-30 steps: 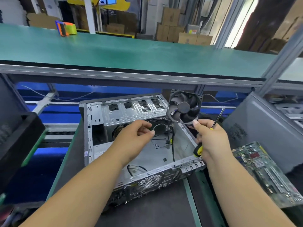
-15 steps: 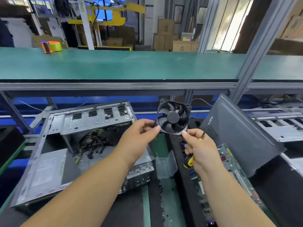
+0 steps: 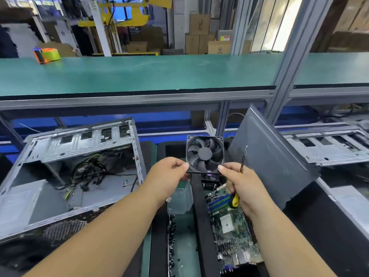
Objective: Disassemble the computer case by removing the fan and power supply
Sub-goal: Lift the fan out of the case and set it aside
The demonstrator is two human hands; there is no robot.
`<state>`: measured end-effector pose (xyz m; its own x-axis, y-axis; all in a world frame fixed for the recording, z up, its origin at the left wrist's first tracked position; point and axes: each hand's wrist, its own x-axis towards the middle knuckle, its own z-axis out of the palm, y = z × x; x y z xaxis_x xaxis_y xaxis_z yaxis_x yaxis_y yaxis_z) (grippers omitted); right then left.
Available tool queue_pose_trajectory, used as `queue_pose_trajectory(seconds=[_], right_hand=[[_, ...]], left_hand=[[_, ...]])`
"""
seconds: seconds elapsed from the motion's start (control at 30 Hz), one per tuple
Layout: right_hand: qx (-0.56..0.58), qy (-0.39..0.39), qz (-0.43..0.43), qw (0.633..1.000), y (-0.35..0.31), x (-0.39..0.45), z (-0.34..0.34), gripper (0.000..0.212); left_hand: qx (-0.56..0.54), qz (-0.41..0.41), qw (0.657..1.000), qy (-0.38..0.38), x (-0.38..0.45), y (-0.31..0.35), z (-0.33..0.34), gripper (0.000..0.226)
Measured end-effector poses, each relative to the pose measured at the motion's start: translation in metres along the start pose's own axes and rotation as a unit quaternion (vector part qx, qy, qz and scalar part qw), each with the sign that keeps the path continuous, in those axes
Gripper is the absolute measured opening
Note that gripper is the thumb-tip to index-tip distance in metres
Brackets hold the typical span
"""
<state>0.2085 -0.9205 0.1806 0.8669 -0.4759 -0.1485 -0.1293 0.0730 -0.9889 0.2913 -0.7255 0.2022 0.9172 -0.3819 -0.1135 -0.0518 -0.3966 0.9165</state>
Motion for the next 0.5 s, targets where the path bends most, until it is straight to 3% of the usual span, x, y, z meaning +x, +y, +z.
queue_pose_trajectory(seconds=[0.13, 0.27, 0.4, 0.5], right_hand=[[-0.034, -0.022, 0.021, 0.999, 0.012, 0.016, 0.009, 0.023], [-0.165, 0.023, 0.024, 0.986, 0.032, 0.041, 0.032, 0.040], [-0.356, 0.024, 0.040, 0.933, 0.051, 0.069, 0.067, 0.044], [-0.436, 0.007, 0.051, 0.899, 0.063, 0.093, 0.093, 0.046]], left_hand=[[0.123, 0.001, 0.991, 0.046, 0.002, -0.007, -0.013, 0.011], [0.123, 0.033, 0.986, 0.111, -0.006, -0.019, -0.042, 0.011], [0.122, 0.018, 0.984, 0.131, -0.018, -0.034, -0.073, 0.015], [0.125, -0.006, 0.979, 0.159, -0.029, -0.046, -0.094, 0.015]])
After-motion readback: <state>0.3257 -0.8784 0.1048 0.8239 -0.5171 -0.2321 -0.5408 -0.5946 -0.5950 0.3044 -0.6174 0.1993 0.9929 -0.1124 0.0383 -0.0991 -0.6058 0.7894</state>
